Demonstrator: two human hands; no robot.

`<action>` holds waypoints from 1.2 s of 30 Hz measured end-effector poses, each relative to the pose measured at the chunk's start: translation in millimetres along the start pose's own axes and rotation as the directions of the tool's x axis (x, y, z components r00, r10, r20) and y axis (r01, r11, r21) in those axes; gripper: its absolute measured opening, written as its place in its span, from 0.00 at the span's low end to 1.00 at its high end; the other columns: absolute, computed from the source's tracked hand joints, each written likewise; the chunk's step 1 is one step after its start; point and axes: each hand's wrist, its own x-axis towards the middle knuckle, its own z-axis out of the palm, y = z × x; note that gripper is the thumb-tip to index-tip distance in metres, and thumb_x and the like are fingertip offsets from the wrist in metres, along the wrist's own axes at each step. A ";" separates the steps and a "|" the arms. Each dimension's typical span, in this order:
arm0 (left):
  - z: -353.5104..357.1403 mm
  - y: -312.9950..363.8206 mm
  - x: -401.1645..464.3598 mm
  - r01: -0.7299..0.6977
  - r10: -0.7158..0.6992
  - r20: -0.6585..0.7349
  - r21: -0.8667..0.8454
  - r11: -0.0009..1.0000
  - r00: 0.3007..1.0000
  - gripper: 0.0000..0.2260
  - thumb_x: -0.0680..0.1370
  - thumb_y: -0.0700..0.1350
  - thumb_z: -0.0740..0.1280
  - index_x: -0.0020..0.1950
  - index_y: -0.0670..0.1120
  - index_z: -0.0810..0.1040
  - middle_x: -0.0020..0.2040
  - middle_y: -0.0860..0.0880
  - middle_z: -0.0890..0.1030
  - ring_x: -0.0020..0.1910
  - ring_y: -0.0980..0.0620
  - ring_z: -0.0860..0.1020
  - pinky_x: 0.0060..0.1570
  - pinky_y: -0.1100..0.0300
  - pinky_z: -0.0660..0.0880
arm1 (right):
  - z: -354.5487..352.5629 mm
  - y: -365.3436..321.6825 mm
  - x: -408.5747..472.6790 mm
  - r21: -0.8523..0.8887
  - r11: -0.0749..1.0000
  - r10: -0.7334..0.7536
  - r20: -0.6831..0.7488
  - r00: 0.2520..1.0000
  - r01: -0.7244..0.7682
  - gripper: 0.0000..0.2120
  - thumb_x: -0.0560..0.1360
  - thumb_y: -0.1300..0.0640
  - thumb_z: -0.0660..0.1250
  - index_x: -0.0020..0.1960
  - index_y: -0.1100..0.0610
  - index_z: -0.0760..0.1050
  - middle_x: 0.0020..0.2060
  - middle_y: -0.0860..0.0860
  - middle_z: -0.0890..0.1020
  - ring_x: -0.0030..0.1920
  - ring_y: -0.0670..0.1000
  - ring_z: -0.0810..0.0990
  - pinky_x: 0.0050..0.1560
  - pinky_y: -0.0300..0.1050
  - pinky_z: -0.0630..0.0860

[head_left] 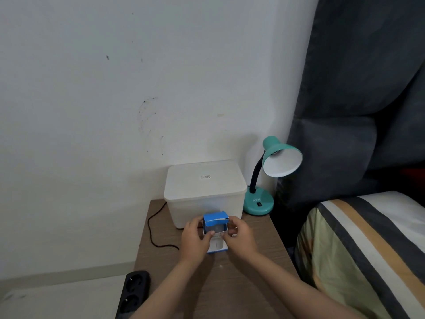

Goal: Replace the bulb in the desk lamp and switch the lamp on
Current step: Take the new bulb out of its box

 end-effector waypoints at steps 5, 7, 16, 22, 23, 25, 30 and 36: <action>-7.8 -1.8 -2.1 0.010 -0.008 0.059 -0.029 1.000 0.998 0.22 0.70 0.41 0.73 0.62 0.47 0.71 0.54 0.55 0.74 0.51 0.54 0.75 0.43 0.72 0.70 | -6.9 -10.3 -6.4 0.082 0.997 -0.016 0.087 0.996 0.009 0.28 0.70 0.68 0.66 0.63 0.44 0.71 0.44 0.50 0.79 0.41 0.45 0.80 0.41 0.36 0.78; -10.8 -4.8 -1.1 -0.001 0.003 0.110 -0.015 1.000 0.994 0.25 0.71 0.43 0.73 0.65 0.49 0.69 0.57 0.55 0.74 0.54 0.54 0.75 0.48 0.67 0.74 | -10.0 -11.5 -4.9 0.092 0.996 -0.024 0.148 0.989 0.011 0.33 0.70 0.67 0.67 0.69 0.44 0.66 0.45 0.51 0.79 0.42 0.47 0.80 0.44 0.40 0.80; -24.9 -4.7 19.6 -0.028 0.033 0.352 -0.021 0.999 0.935 0.33 0.71 0.44 0.73 0.72 0.51 0.60 0.63 0.57 0.64 0.61 0.59 0.66 0.44 0.75 0.69 | -28.5 -23.7 9.5 -0.003 1.000 -0.021 0.383 0.924 0.024 0.43 0.69 0.63 0.72 0.72 0.38 0.52 0.44 0.50 0.77 0.40 0.45 0.78 0.38 0.34 0.76; -24.2 -13.2 30.3 0.007 -0.001 0.421 -0.011 1.000 0.907 0.36 0.70 0.47 0.74 0.73 0.53 0.58 0.65 0.56 0.63 0.63 0.55 0.66 0.55 0.62 0.73 | -21.7 -19.8 8.5 -0.029 0.997 -0.071 0.176 0.982 0.077 0.29 0.73 0.62 0.68 0.69 0.43 0.64 0.40 0.47 0.75 0.39 0.44 0.76 0.37 0.30 0.73; -24.2 -14.9 31.4 0.015 -0.010 0.426 -0.009 1.000 0.904 0.37 0.69 0.47 0.74 0.73 0.53 0.58 0.66 0.55 0.63 0.64 0.54 0.66 0.57 0.58 0.74 | -20.0 -18.6 9.1 -0.060 0.993 -0.097 0.132 0.987 0.105 0.25 0.73 0.61 0.68 0.65 0.42 0.67 0.42 0.46 0.75 0.41 0.45 0.76 0.38 0.30 0.73; -25.0 -17.1 32.1 0.032 -0.024 0.432 -0.011 0.999 0.902 0.38 0.68 0.46 0.75 0.73 0.53 0.59 0.67 0.54 0.64 0.64 0.52 0.67 0.59 0.55 0.74 | -17.2 -18.9 11.4 -0.134 0.981 -0.125 0.122 0.985 0.141 0.20 0.72 0.57 0.70 0.62 0.47 0.74 0.46 0.45 0.77 0.44 0.44 0.77 0.43 0.31 0.74; -26.7 -18.0 32.1 0.066 -0.039 0.450 -0.045 0.997 0.892 0.39 0.67 0.44 0.76 0.72 0.54 0.59 0.63 0.55 0.65 0.61 0.51 0.70 0.58 0.56 0.75 | -11.8 -29.2 21.7 -0.347 0.920 -0.095 0.252 0.963 0.181 0.25 0.67 0.50 0.74 0.62 0.54 0.75 0.56 0.49 0.80 0.55 0.47 0.78 0.54 0.40 0.75; -23.8 -17.7 28.9 0.100 -0.051 0.448 -0.087 0.991 0.892 0.40 0.66 0.42 0.77 0.72 0.53 0.61 0.62 0.56 0.67 0.58 0.52 0.73 0.55 0.56 0.77 | -7.9 -38.0 31.7 -0.472 0.863 -0.035 0.294 0.955 0.178 0.25 0.63 0.49 0.74 0.58 0.55 0.76 0.54 0.51 0.81 0.54 0.51 0.79 0.52 0.46 0.77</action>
